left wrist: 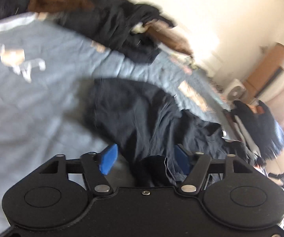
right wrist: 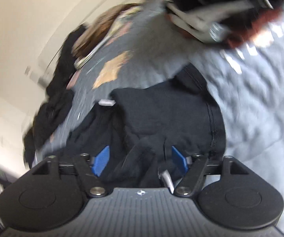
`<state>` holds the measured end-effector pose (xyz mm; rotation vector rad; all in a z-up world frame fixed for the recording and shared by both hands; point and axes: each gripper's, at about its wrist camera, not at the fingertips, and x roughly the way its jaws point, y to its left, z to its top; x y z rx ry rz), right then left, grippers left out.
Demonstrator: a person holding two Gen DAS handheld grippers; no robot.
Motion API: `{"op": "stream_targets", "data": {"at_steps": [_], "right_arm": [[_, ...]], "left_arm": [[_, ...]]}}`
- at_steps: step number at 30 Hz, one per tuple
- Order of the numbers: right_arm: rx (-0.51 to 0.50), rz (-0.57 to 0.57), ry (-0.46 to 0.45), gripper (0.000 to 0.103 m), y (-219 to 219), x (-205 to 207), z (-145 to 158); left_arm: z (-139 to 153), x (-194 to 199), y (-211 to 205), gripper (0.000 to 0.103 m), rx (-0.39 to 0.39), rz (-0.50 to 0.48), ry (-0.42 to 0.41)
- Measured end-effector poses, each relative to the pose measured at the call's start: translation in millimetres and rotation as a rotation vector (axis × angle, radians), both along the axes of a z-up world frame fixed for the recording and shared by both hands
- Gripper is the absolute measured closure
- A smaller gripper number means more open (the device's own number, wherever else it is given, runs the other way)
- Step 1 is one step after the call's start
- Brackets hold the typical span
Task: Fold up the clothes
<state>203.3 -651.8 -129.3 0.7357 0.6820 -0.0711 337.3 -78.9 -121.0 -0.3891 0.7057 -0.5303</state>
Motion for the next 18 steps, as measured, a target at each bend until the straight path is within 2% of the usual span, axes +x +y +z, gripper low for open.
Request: {"op": "stream_targets", "data": {"at_steps": [3,7,13,18], "right_arm": [[-0.075,0.157,-0.002,0.028,24,-38,17],[-0.115,0.236,-0.042,0.024,49,-97,26],[-0.104,0.216,-0.016,0.022,74,-147,15],[-0.108,0.192,-0.023,0.021,106,-149,27]], "left_arm": [[9,-40,17,0.039,0.015,-0.153,-0.064],[3,-80,12,0.039,0.084,-0.294,-0.109],[-20,-89,-19,0.046,0.177,-0.443,-0.147],[-35,-90,-35,0.049,0.256,-0.515,-0.16]]}}
